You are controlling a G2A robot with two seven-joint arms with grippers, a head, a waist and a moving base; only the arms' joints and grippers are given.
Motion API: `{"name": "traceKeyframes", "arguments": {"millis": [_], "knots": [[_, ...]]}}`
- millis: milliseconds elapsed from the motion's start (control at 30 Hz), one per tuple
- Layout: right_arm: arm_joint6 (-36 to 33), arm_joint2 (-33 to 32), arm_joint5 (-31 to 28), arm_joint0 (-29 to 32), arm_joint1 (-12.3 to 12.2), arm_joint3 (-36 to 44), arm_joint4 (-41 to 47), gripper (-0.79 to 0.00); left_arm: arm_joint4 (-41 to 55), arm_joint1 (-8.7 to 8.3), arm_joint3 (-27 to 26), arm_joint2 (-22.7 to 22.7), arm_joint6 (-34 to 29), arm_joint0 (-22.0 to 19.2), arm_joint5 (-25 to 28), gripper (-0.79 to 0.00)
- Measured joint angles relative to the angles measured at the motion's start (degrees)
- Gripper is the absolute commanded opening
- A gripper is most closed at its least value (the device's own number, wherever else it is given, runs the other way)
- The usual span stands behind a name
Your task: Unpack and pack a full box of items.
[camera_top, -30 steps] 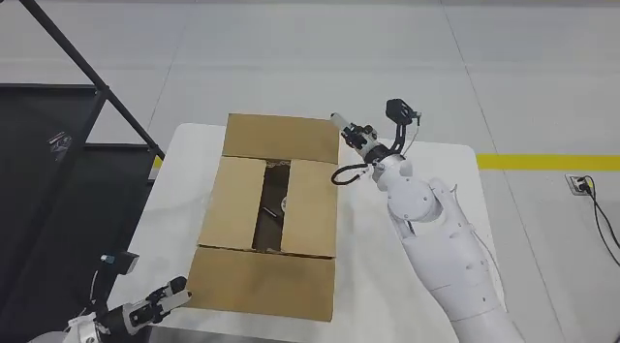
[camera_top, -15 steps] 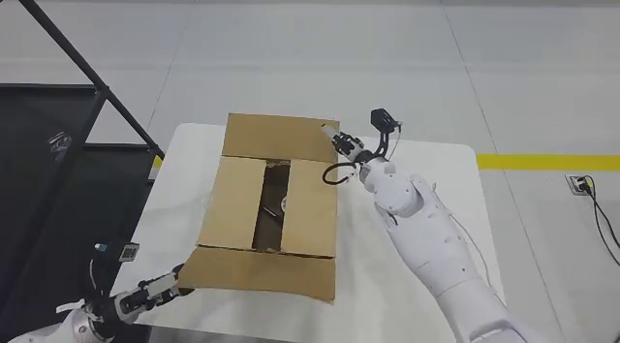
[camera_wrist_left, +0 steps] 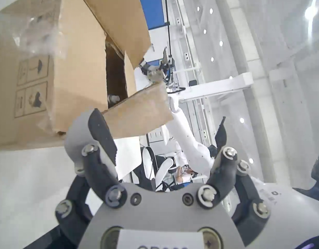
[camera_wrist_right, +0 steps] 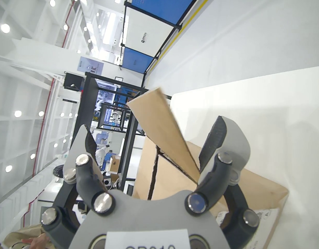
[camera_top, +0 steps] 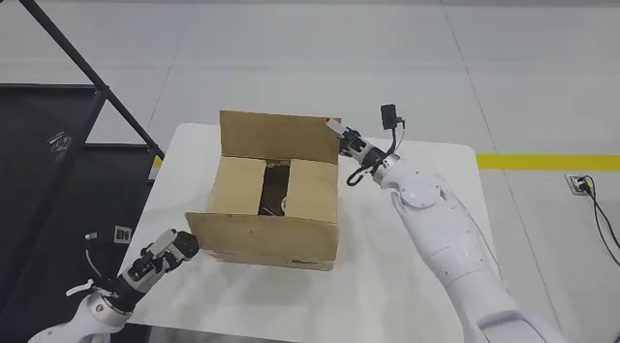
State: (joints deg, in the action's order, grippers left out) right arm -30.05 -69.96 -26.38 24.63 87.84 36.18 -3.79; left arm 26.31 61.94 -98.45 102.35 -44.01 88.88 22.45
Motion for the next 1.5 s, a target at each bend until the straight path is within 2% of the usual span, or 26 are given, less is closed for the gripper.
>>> {"name": "traceKeyframes", "arguments": {"millis": [200, 333, 567, 733, 1033, 1233, 1500], "knots": [[-5.85, -2.22, -2.97, 2.31, -1.32, 5.44, 2.20, 0.000, -2.83, 0.57, -2.80, -2.24, 9.58, -0.79, -2.23, 0.000], [-9.37, -3.72, -2.33, 5.11, -2.39, 12.00, 2.40, 0.000, -7.85, 0.93, -4.24, -4.09, 15.16, -1.07, -1.86, 0.000], [-17.15, -4.55, 8.12, 10.58, -4.02, 25.84, 0.40, 0.000, -18.11, 1.67, -4.44, -8.71, 24.54, -2.95, -2.39, 0.000], [-17.04, -2.91, 15.19, 13.92, -4.34, 33.02, -2.17, 0.000, -21.32, 2.03, -3.56, -11.15, 26.87, -4.64, -2.54, 0.000], [-16.12, -0.21, 26.32, 14.89, -4.20, 35.30, -1.34, 0.000, -26.69, 2.72, -1.31, -14.72, 31.58, -7.91, -4.60, 0.000], [-17.17, 2.17, 28.44, 14.51, -3.98, 34.65, -0.39, 0.000, -28.42, 3.19, -0.49, -16.54, 34.02, -9.40, -5.87, 0.000], [-19.13, 4.31, 28.20, 15.09, -3.91, 35.39, 1.57, 0.000, -29.87, 3.62, 0.68, -17.28, 36.40, -10.32, -6.04, 0.000]]}}
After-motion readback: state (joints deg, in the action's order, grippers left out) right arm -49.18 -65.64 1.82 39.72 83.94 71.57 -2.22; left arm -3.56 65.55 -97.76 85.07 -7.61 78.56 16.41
